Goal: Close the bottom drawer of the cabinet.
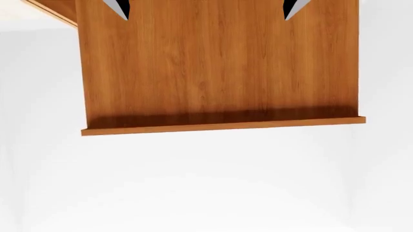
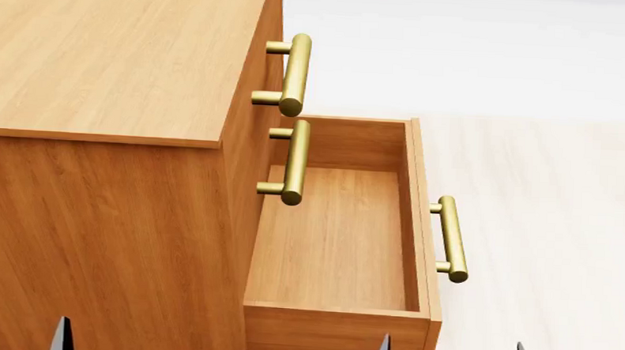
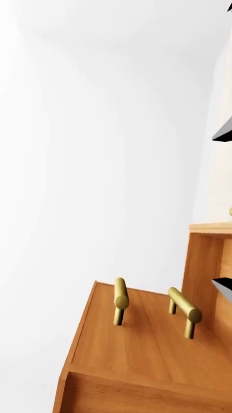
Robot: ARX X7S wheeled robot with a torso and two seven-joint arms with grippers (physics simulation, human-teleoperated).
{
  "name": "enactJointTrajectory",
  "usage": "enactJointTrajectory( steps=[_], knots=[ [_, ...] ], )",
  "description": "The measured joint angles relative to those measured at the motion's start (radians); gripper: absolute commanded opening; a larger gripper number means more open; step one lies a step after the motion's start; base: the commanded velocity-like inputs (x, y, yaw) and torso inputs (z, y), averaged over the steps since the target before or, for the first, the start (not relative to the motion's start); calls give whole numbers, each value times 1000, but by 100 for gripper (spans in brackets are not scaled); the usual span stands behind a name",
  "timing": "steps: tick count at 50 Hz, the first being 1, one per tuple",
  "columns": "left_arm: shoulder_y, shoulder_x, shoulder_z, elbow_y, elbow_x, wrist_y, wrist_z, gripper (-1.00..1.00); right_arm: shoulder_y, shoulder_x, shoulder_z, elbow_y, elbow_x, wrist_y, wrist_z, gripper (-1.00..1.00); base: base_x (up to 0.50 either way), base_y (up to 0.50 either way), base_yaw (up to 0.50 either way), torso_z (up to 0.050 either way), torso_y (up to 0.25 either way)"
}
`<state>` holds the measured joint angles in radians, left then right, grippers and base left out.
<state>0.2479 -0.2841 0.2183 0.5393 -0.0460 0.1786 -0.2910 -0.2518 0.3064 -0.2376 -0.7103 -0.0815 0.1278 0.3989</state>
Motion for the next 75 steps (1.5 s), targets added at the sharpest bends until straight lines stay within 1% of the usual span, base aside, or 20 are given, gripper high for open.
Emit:
enactJointTrajectory(
  steps=[14, 38, 54, 75],
  knots=[
    [-5, -6, 4, 0, -6, -8, -5, 100, -28, 21, 81, -55, -2, 65, 40, 100, 0, 0, 0, 0, 0],
    [-14, -10, 20, -11, -1, -17, -15, 100, -23, 41, 251, -24, 117, 90, 69, 100, 0, 0, 0, 0, 0],
    [-23, -14, 31, -20, 2, -23, -20, 100, 64, 51, 315, 85, 225, 128, 46, 100, 0, 0, 0, 0, 0],
    [-36, -20, 43, -38, 0, -22, -27, 100, 222, 113, 326, 210, 362, 242, -50, 100, 0, 0, 0, 0, 0]
  ],
)
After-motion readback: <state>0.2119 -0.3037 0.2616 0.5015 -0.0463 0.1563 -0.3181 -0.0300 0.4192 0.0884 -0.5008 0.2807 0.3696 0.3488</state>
